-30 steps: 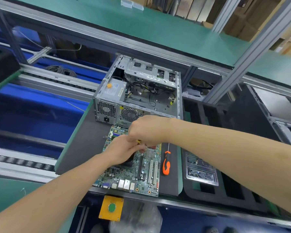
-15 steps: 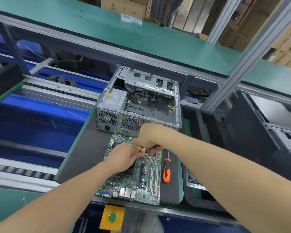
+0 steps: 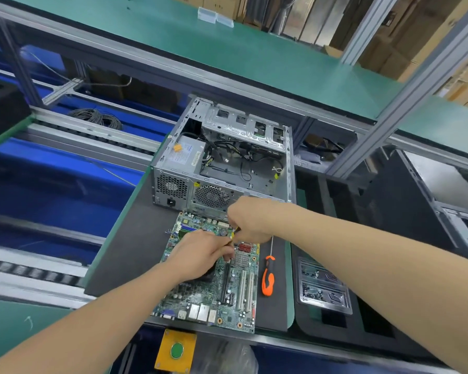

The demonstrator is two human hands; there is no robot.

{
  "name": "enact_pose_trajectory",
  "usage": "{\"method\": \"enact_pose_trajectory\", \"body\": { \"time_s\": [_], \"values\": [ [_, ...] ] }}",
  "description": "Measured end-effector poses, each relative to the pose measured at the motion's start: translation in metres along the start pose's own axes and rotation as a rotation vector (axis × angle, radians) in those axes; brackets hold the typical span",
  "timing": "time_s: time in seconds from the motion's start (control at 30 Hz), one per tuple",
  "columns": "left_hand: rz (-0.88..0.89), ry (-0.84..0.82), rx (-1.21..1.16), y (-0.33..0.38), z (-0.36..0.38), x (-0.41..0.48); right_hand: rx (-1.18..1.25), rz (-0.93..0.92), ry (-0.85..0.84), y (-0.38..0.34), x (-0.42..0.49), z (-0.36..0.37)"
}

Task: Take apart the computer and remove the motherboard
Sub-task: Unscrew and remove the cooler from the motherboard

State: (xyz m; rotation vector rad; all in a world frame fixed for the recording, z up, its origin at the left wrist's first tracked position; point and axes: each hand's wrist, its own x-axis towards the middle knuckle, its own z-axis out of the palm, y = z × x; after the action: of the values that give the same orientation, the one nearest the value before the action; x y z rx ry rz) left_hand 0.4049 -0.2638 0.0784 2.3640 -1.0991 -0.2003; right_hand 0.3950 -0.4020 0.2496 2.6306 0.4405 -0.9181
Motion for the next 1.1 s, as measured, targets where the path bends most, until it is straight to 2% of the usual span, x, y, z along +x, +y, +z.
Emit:
{"method": "enact_pose_trajectory", "body": {
  "time_s": [0.2, 0.3, 0.43, 0.53, 0.6, 0.63, 0.7, 0.73, 0.8, 1.0, 1.1],
  "values": [
    [-0.017, -0.002, -0.058, -0.003, 0.002, -0.001, -0.429, -0.374, 0.207, -0.01, -0.001, 0.003],
    [-0.026, 0.0, -0.081, -0.003, 0.001, -0.003, -0.568, -0.471, 0.258, -0.01, 0.002, 0.005],
    [-0.059, -0.016, -0.051, -0.001, 0.001, -0.002, -0.518, -0.419, 0.245, -0.008, -0.001, 0.005],
    [-0.06, -0.011, -0.066, 0.0, -0.002, -0.003, -0.158, -0.21, 0.222, -0.008, -0.009, 0.003],
    [-0.053, -0.009, -0.076, 0.002, -0.003, -0.003, 0.151, 0.04, 0.099, -0.008, -0.013, -0.001],
    [-0.047, 0.0, -0.082, 0.003, -0.003, -0.003, 0.284, 0.164, -0.017, -0.009, -0.013, -0.004],
    [-0.043, 0.005, -0.064, 0.004, -0.003, -0.003, 0.404, 0.307, -0.234, -0.013, -0.009, -0.007],
    [-0.045, 0.0, -0.049, 0.004, -0.003, -0.003, 0.424, 0.316, -0.278, -0.015, -0.006, -0.009],
    [-0.046, -0.003, -0.029, 0.003, -0.003, -0.003, 0.421, 0.27, -0.254, -0.016, -0.001, -0.011],
    [-0.034, -0.049, -0.033, 0.002, -0.003, -0.002, 0.033, 0.11, -0.042, -0.012, 0.003, 0.001],
    [-0.028, -0.049, -0.035, 0.0, -0.002, -0.001, 0.001, 0.018, 0.077, -0.008, 0.0, 0.009]
  ]
}}
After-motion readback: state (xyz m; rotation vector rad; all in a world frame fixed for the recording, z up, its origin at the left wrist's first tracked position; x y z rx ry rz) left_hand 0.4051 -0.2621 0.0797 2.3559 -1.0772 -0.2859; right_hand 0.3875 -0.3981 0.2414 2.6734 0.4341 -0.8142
